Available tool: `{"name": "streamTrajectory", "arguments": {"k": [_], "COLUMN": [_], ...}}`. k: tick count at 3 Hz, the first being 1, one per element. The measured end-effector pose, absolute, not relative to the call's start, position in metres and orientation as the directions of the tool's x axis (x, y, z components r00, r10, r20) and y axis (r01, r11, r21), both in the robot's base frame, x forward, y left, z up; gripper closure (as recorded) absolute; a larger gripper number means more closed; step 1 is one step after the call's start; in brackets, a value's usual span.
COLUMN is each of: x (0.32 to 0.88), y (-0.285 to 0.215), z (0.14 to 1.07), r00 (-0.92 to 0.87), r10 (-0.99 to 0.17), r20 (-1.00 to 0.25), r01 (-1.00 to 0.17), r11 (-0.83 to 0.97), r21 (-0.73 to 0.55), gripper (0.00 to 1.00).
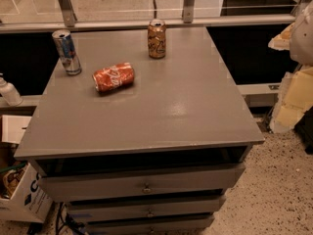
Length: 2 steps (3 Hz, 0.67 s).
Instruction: Pick coke can
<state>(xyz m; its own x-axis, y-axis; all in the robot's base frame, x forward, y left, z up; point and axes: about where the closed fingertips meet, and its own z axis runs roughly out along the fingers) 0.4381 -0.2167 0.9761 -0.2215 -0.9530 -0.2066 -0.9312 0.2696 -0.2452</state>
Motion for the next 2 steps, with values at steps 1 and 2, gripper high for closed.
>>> {"name": "streamTrajectory", "arguments": {"k": [1, 2], "x": [0.4382, 0.4415], "y": [-0.2165, -0.209], "z": [0.9761, 0.9717], "r00": [-0.221, -0.209], "r10": [-0.953, -0.951], "r20": [-0.207, -0.227], "r01": [-0.931, -0.936], "r11": [0.269, 0.262], "r21": [-0.245, -0.237], "gripper": [0.0, 0.0]}}
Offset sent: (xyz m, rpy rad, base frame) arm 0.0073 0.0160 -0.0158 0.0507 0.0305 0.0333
